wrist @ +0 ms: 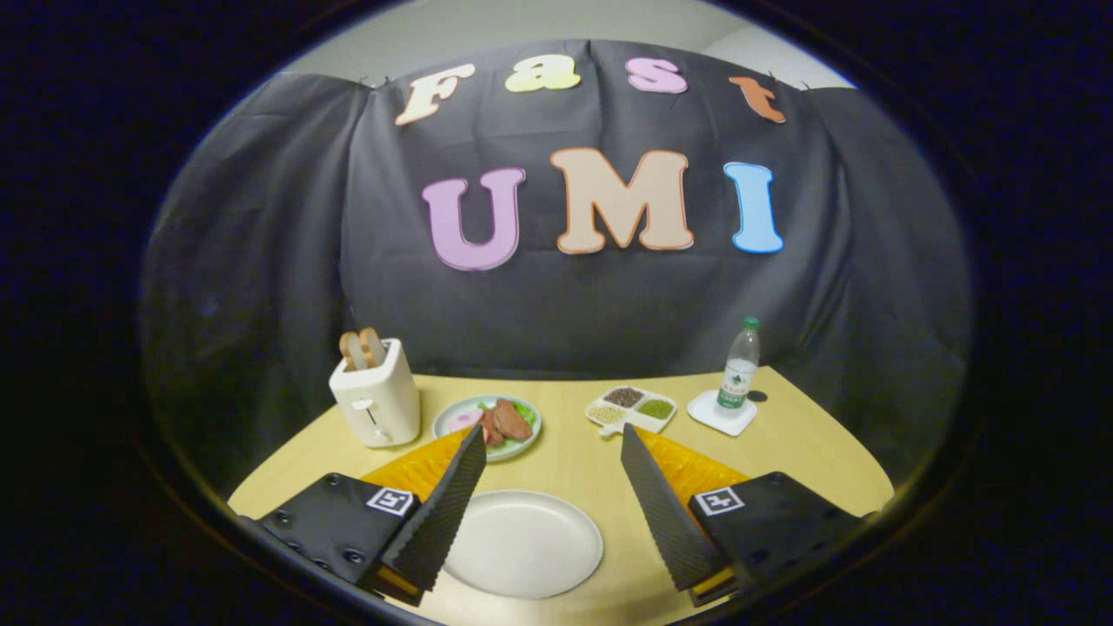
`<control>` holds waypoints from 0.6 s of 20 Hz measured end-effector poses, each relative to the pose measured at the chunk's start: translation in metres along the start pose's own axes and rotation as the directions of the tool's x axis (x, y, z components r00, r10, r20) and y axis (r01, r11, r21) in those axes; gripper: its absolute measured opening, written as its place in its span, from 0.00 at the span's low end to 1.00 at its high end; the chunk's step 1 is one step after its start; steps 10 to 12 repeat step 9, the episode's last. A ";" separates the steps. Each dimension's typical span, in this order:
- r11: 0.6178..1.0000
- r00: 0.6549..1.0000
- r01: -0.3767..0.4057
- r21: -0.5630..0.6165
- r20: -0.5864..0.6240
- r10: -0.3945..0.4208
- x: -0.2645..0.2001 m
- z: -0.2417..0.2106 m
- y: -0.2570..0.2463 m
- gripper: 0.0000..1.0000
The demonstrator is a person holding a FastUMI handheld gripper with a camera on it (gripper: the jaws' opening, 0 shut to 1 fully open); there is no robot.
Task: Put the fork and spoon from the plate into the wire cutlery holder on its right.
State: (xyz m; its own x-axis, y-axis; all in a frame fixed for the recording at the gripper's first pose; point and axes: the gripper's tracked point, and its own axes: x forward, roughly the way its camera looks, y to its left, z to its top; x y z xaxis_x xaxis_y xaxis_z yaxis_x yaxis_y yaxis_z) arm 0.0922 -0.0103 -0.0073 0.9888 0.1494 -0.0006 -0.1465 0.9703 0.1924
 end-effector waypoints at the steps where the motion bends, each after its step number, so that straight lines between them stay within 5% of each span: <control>1: 1.000 0.999 -0.007 -0.004 0.033 0.007 -0.007 0.006 0.001 1.00; 12: 0.998 0.993 0.061 -0.011 0.104 -0.060 -0.021 0.018 -0.009 1.00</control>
